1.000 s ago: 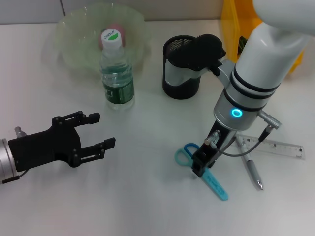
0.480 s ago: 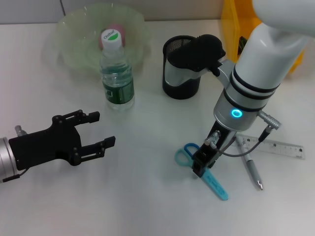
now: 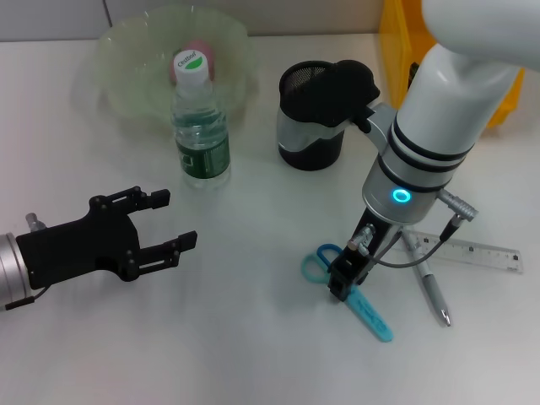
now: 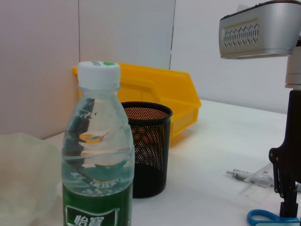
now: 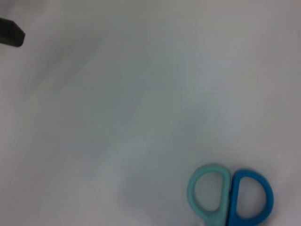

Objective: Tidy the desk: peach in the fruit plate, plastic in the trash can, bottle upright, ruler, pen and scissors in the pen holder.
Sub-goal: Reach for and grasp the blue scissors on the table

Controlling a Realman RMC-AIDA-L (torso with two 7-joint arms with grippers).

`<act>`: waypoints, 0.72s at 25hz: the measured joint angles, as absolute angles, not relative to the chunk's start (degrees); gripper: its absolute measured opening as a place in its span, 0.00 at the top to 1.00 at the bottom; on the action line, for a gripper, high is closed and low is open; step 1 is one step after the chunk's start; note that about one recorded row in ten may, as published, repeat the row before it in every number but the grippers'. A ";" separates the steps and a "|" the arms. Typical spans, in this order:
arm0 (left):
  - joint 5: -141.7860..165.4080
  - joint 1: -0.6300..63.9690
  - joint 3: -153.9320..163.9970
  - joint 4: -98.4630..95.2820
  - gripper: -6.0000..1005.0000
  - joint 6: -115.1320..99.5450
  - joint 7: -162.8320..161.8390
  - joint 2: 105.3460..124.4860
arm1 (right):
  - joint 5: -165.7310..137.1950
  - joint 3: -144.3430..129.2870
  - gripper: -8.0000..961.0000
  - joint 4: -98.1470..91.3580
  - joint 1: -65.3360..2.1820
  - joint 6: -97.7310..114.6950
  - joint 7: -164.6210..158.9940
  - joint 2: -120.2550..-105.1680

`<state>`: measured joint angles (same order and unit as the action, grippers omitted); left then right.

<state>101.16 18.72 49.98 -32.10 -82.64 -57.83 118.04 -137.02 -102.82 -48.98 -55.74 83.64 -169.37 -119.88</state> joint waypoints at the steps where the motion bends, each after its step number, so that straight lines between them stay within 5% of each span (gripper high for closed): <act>1: 101.16 18.72 49.99 -32.09 0.25 -82.60 -57.83 118.04 | -137.02 -103.00 0.66 -48.98 -55.82 83.56 -169.36 -119.88; 18: 101.16 18.98 50.12 -32.10 0.25 -81.82 -57.83 118.03 | -136.63 -103.47 0.66 -48.96 -56.43 83.31 -169.37 -119.88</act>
